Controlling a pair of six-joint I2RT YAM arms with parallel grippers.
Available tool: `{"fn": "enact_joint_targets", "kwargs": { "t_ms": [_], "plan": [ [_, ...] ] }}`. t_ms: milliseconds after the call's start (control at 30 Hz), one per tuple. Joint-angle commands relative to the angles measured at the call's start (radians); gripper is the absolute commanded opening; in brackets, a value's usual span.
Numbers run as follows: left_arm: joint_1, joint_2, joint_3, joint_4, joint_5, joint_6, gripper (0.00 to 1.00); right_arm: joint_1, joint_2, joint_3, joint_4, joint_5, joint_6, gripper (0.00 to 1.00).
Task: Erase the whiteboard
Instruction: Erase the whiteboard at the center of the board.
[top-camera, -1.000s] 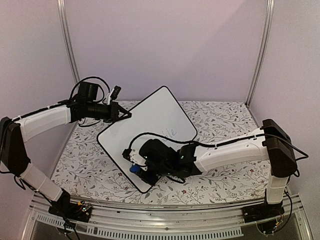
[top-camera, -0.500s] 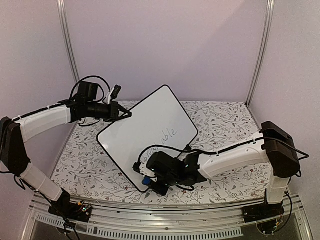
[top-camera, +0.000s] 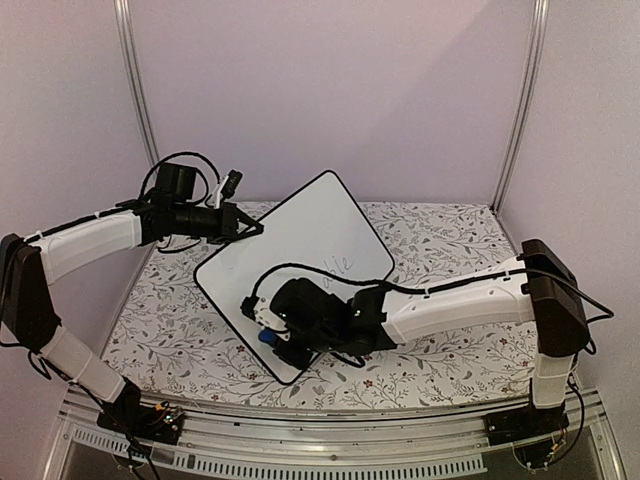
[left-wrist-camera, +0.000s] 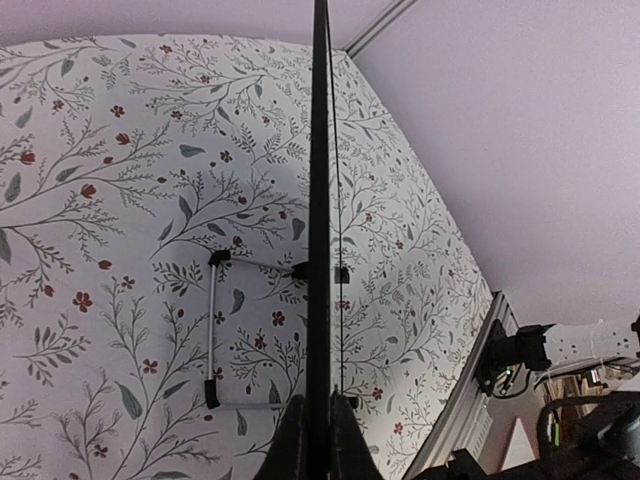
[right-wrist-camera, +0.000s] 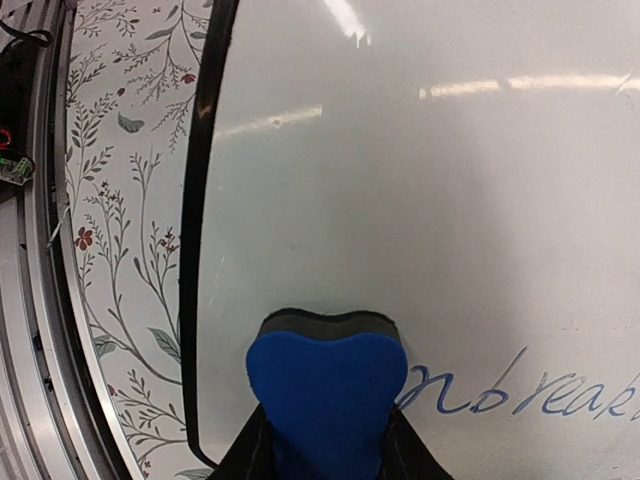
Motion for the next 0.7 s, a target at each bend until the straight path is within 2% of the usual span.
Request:
{"fn": "enact_joint_targets", "kwargs": {
  "t_ms": [0,433,667],
  "plan": [
    [-0.002,0.005,-0.013,0.018,-0.026,0.036,0.00,-0.007,0.037,0.031,-0.005,0.029,-0.043,0.30],
    [-0.003,0.008,-0.012,0.020,-0.021,0.033,0.00,-0.008,-0.023,-0.139,-0.016,-0.011,0.033,0.30],
    [-0.003,0.009,-0.012,0.019,-0.021,0.033,0.00,-0.008,-0.023,-0.105,-0.018,0.002,0.023,0.30]
  ]
}}
